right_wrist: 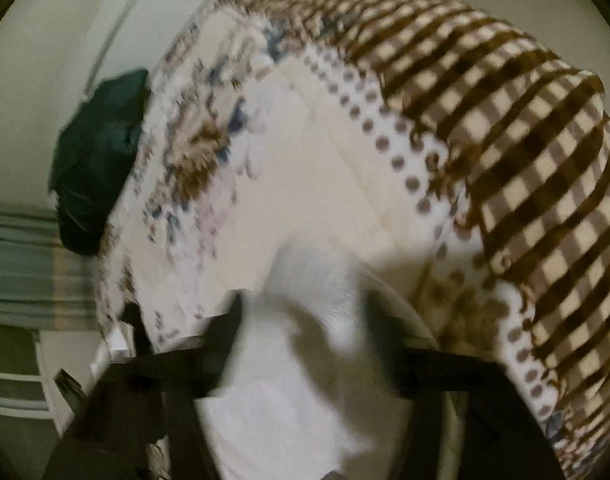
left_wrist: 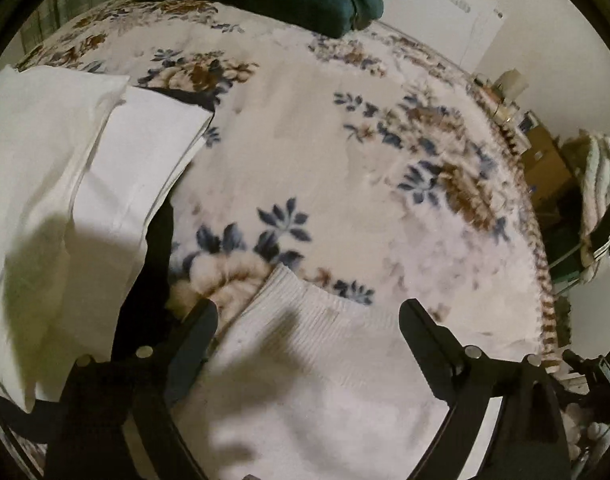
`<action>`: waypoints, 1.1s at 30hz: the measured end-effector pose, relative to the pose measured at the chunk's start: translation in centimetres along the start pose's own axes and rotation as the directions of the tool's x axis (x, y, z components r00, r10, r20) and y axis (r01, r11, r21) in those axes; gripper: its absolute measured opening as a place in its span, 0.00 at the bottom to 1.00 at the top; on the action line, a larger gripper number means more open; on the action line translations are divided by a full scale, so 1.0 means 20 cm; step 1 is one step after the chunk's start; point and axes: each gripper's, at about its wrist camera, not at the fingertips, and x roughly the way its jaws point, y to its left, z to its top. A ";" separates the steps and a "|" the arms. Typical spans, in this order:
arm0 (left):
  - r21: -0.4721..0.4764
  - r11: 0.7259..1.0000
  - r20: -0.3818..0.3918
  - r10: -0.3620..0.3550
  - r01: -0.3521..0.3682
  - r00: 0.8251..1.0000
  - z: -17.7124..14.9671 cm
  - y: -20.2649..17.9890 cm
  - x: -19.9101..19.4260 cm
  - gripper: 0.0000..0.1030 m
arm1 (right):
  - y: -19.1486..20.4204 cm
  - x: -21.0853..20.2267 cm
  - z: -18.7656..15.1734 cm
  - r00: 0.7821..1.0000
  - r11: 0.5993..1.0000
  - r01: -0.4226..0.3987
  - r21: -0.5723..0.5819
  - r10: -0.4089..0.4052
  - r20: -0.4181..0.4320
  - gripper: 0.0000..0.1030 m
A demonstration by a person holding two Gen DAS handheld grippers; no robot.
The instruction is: Fold small clothes
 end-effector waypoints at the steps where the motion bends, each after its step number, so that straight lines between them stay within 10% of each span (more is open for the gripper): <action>1: -0.011 1.000 0.006 -0.009 0.009 1.000 0.00 0.00 -0.02 0.90 | 0.00 -0.02 0.00 1.000 1.000 -0.021 -0.005 0.021 0.007 0.81; 9: -0.068 0.996 0.087 -0.043 0.049 0.995 -0.46 0.08 -0.49 0.90 | -0.08 -0.43 -0.39 0.996 0.997 0.023 -0.070 -0.017 0.084 0.82; 15: -0.281 0.959 0.001 0.024 -0.023 1.000 -0.94 0.34 -0.59 0.90 | -0.41 -0.45 -0.82 0.997 0.992 0.080 0.096 -0.078 -0.025 0.82; 28: -0.622 0.775 0.032 -0.123 0.116 0.992 -0.97 0.59 -0.05 0.90 | -0.69 -0.05 -0.97 0.954 0.884 -0.301 0.357 0.282 0.105 0.82; 30: -0.642 0.759 0.037 -0.107 0.106 0.994 -0.97 0.61 -0.02 0.65 | -0.69 -0.02 -0.96 0.948 0.874 -0.317 0.369 0.288 0.135 0.74; 32: -0.622 0.774 0.075 -0.092 0.119 0.993 -0.96 0.61 -0.05 0.27 | -0.70 0.00 -0.97 0.955 0.878 -0.296 0.376 0.262 0.141 0.31; 33: -0.600 0.789 0.099 -0.091 0.133 0.991 -0.95 0.59 -0.10 0.23 | -0.71 0.01 -0.98 0.957 0.881 -0.287 0.376 0.249 0.146 0.30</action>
